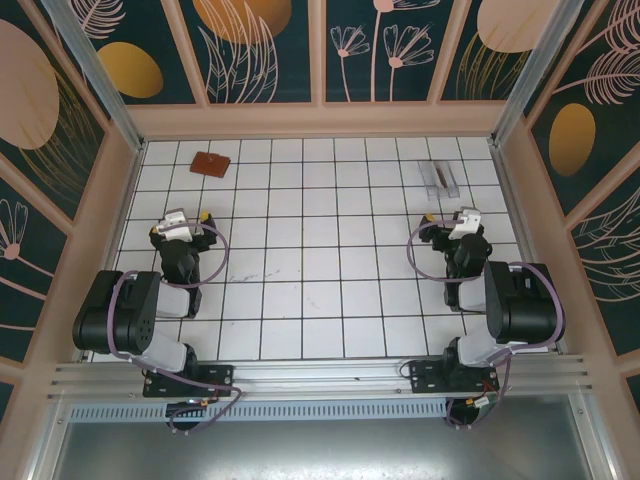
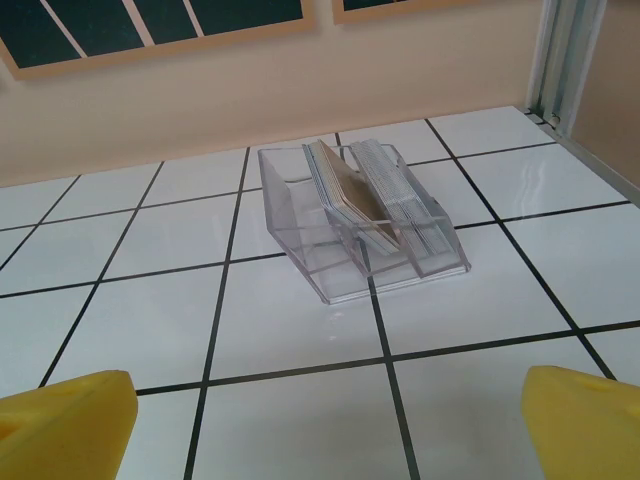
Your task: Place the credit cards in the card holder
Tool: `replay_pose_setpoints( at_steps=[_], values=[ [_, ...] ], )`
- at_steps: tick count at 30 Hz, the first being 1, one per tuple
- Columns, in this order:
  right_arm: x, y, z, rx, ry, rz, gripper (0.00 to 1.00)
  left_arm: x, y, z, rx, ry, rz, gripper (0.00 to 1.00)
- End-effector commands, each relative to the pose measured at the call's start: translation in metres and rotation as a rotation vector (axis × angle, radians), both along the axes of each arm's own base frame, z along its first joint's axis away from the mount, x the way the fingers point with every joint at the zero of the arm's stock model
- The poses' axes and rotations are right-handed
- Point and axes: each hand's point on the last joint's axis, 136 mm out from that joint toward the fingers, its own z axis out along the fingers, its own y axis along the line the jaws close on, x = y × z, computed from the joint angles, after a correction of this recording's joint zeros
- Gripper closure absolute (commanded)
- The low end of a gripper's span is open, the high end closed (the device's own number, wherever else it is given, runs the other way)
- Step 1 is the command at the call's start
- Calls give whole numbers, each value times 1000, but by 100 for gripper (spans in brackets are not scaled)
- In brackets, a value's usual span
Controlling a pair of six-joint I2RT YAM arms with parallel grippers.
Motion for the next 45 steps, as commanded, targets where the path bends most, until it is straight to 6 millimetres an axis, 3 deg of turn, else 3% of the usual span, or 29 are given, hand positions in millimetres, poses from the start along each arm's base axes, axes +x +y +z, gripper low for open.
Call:
replay_pose_setpoints(
  at_steps=[1, 27, 29, 32, 35, 39, 43, 45],
  values=[
    [5, 1, 8, -8, -29, 13, 1, 1, -1, 10, 5, -35, -11, 1],
    [4, 1, 9, -6, -31, 14, 1, 1, 0, 9, 4, -34, -12, 1],
    [5, 3, 10, -6, -30, 33, 1, -5, 12, 12, -20, -54, 66, 1],
    [11, 20, 27, -15, 13, 127, 1, -10, 12, 19, -17, -78, 64, 1],
    [3, 24, 61, -2, -28, 132, 1, -14, 8, 35, -35, -56, 47, 1],
    [-7, 31, 109, 24, -98, 130, 1, -26, 16, 86, -171, -96, 103, 1],
    [-6, 34, 168, 210, -109, 46, 1, -51, 44, 126, -413, -201, 300, 1],
    [-7, 48, 203, 232, -175, 80, 1, -68, 64, 121, -620, -233, 484, 1]
  ],
)
